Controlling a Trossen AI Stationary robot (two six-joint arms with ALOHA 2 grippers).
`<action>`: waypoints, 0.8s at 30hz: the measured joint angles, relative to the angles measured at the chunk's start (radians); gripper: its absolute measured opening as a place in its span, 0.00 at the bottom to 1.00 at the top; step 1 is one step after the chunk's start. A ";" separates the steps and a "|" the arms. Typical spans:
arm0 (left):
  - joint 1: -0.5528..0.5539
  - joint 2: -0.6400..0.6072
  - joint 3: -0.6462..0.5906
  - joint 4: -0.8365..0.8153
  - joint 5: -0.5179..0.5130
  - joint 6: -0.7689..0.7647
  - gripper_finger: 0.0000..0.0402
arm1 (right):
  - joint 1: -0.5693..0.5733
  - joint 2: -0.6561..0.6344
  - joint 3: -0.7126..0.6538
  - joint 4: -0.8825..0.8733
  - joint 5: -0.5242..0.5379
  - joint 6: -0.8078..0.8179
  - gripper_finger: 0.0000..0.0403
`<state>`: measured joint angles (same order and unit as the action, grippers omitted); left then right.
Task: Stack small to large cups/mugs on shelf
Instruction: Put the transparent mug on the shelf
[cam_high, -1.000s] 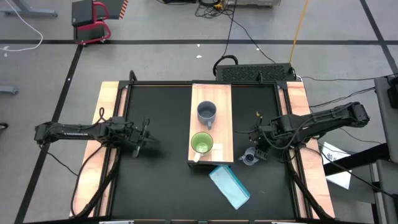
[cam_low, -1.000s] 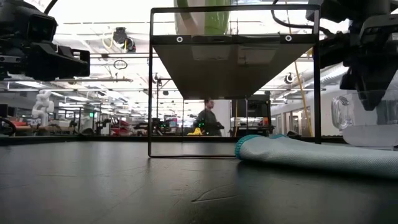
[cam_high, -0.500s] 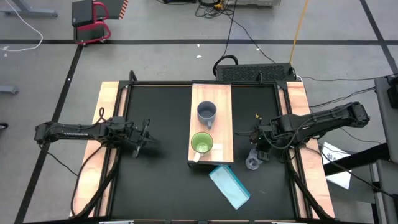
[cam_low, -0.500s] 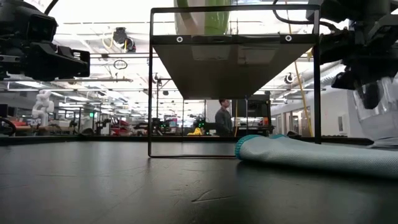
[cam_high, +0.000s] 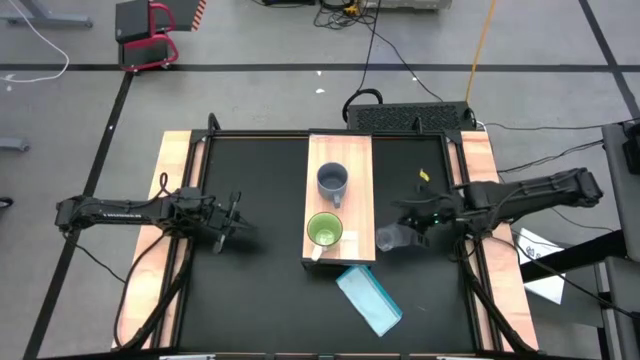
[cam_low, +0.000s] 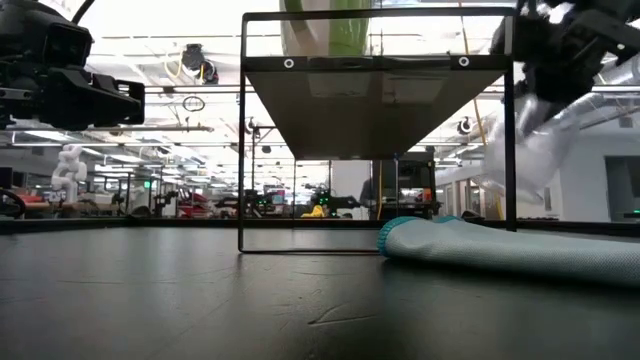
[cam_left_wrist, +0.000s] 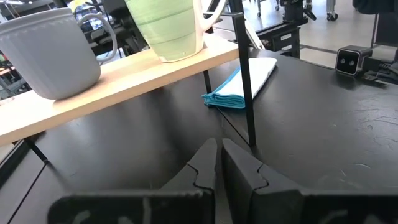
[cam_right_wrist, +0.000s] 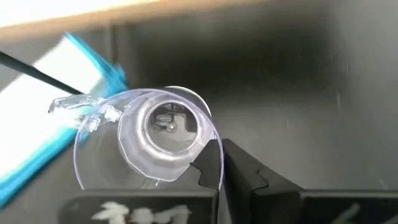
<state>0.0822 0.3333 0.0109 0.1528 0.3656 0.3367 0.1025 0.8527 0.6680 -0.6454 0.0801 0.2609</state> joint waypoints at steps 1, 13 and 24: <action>0.000 0.000 0.000 0.000 0.000 0.000 0.06 | 0.000 -0.028 -0.021 0.031 -0.002 -0.006 0.00; 0.000 0.000 0.000 0.000 0.000 0.000 0.06 | 0.000 -0.298 -0.172 0.058 -0.009 0.081 0.00; 0.000 0.000 0.000 0.007 0.000 0.004 0.06 | -0.011 -0.354 -0.172 0.163 0.099 0.051 0.00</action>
<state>0.0826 0.3332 0.0109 0.1596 0.3656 0.3408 0.0917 0.4985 0.4961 -0.4825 0.1796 0.3121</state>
